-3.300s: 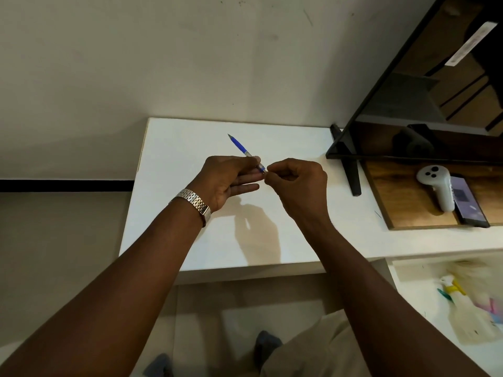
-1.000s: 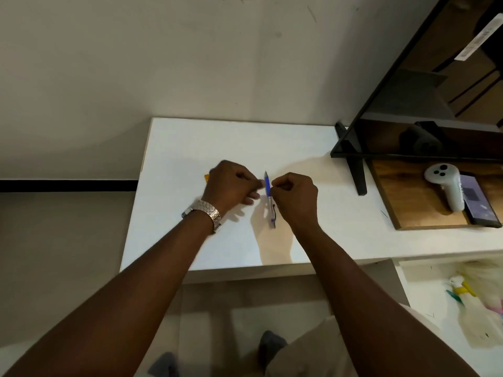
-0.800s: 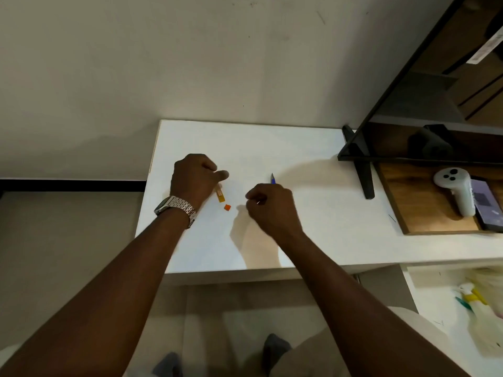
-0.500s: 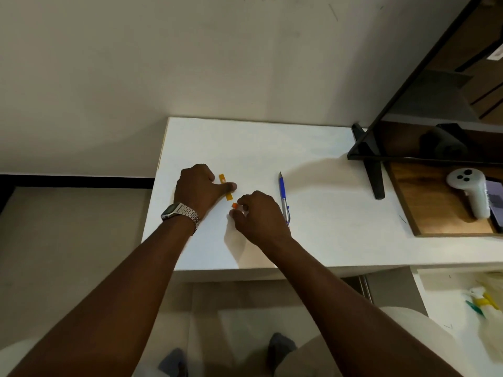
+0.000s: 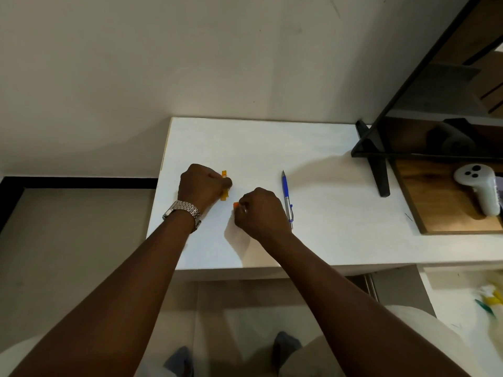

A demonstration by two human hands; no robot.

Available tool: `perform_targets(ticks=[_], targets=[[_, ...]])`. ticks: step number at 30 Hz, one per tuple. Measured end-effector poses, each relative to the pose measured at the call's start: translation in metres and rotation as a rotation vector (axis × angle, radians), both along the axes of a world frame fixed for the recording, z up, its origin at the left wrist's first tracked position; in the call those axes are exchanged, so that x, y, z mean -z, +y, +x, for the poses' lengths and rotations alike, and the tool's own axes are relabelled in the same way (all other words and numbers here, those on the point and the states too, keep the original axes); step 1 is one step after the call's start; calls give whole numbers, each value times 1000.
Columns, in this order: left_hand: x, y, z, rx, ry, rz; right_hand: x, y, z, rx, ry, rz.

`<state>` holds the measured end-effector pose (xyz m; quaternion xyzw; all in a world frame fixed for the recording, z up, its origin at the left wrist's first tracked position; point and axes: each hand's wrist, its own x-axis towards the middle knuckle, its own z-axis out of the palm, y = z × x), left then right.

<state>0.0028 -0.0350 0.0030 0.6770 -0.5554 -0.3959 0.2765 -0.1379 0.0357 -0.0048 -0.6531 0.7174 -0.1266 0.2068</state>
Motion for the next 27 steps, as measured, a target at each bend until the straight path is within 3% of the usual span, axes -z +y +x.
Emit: perform_targets(ticks=[7,15,20,23,27], targets=[[-15,-9,-2,-99,431,186,2,-1,4,12,-42,-23],[-21,-11,1,-149,679,311,2,-9,7,93,-170,-20],[-20,-12,5,-166,752,344,-5,-13,-5,308,-466,-27],[-20,-11,3,-163,772,351,-15,-17,-12,438,-837,44],[-21,-11,1,-157,774,346,-30,-21,-16,379,-1083,77]])
